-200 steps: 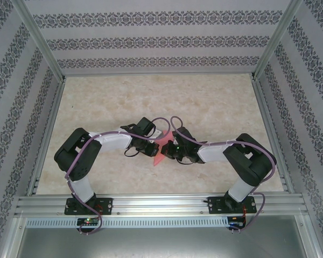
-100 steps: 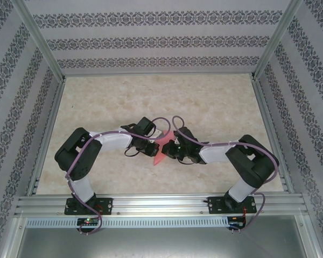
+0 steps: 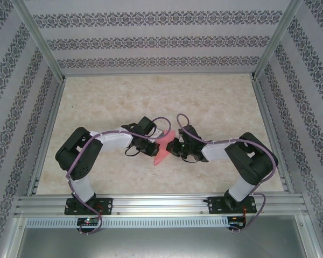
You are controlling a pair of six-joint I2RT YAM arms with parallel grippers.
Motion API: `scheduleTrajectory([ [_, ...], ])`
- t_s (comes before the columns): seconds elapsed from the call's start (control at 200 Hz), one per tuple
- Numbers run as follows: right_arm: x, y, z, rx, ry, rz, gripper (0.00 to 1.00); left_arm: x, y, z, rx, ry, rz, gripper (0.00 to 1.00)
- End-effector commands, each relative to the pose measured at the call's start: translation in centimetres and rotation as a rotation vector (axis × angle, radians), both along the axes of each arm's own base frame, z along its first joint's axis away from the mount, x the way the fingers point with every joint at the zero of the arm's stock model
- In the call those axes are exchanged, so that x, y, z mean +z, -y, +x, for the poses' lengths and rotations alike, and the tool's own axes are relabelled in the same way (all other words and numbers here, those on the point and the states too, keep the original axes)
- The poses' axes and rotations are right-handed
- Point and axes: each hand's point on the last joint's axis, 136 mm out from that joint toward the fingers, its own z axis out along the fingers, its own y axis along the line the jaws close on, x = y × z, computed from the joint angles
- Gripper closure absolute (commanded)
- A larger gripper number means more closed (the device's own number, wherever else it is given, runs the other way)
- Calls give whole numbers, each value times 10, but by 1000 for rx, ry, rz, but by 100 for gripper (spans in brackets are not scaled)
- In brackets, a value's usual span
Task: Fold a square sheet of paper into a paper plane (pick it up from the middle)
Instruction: Third fold the triangle at the center of the table.
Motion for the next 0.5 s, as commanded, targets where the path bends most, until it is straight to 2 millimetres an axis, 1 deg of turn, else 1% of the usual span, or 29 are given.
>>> scheduleTrajectory([
  [0.0, -14, 9, 1, -11, -4, -40, 93, -21, -15, -9, -7, -56, 78, 94],
  [0.125, 1, 7, 4, -3, 17, -15, 92, -22, -16, -10, -7, -59, 85, 94],
  [0.165, 11, 6, 6, -3, 39, -2, 92, -22, -16, -10, -7, -58, 84, 94],
  [0.235, 24, 9, 10, -17, 67, 10, 91, -23, -16, -10, -7, -60, 83, 94],
  [0.28, 28, 13, 13, -25, 79, 6, 91, -23, -17, -10, -6, -60, 84, 94],
  [0.345, 29, 16, 15, -26, 82, 4, 91, -23, -16, -10, -7, -60, 83, 94],
  [0.495, 17, 17, 17, -22, 54, 3, 91, -23, -16, -10, -5, -60, 82, 94],
])
